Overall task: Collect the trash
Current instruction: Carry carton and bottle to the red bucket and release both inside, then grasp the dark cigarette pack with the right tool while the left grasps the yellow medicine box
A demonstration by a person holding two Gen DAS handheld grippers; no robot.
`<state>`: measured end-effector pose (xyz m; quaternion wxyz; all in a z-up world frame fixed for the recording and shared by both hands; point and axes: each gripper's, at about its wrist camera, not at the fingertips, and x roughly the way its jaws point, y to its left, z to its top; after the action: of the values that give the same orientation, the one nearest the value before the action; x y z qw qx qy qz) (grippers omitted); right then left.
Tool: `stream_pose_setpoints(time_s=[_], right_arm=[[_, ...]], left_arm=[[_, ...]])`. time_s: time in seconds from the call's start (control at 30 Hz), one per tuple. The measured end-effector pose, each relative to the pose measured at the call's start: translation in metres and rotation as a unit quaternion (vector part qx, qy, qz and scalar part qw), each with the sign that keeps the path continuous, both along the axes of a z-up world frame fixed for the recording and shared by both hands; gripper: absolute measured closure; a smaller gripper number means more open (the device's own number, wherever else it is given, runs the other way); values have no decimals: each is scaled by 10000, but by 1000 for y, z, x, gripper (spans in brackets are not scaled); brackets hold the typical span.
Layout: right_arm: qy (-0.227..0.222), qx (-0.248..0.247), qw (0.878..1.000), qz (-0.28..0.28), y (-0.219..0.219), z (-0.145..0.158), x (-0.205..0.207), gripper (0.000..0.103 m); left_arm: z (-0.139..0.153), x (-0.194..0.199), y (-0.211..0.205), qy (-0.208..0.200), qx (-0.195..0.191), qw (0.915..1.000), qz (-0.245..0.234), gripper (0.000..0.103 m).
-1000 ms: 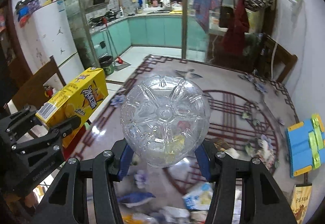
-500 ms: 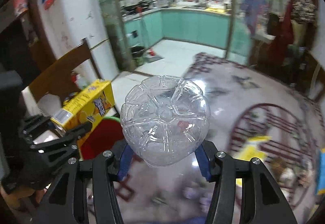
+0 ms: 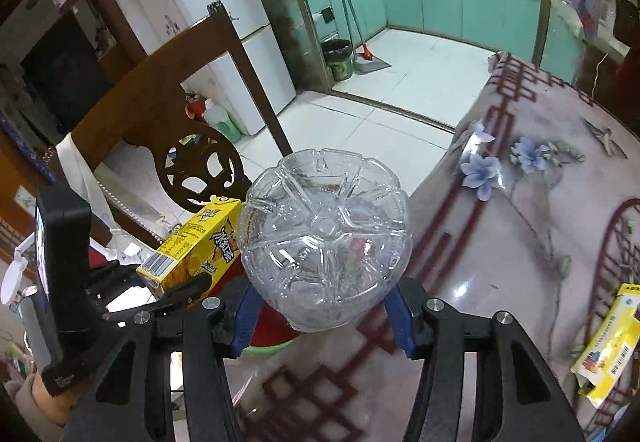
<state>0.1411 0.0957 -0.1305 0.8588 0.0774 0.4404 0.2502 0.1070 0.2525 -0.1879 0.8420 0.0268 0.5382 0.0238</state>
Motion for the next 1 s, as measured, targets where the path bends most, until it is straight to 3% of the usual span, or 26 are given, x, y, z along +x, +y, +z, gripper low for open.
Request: stream_pose_setpoints(time_s=[0.17,0.23,0.3,0.33,0.37,0.57,0.7,0.87,1.0], right_arm=[[181,-14,9998,76,11,-11,13,49],[257,-19,9996,86,13,-14,16,48],[278,-62,9996,11,13,-16,16,47],[297,-24,9996,-36,11,-17,16,43],[312,42,9995,-68,9,-18,16,39],[253,207,9988,-368,-14,-7,7,39],[174,187,9964,-804,-55,2,-12,39],[200,56,9854,-1692,-138,4,-50,39],[286,-404,9769,-2081,-218,1,-74,39]], left_arm=[[-5,10,5,27,-65,9999,81,67],[-6,14,8,-3,17,9999,133,58],[-3,13,7,-108,72,9998,142,28],[-1,13,7,-167,110,9997,146,24],[1,12,7,-228,128,9996,130,22],[11,11,-1,-321,86,9994,-42,22],[18,9,-19,-391,49,9988,-302,22],[24,7,-65,-431,-65,9956,-832,22],[32,-1,-114,-480,-167,9889,-1394,22]])
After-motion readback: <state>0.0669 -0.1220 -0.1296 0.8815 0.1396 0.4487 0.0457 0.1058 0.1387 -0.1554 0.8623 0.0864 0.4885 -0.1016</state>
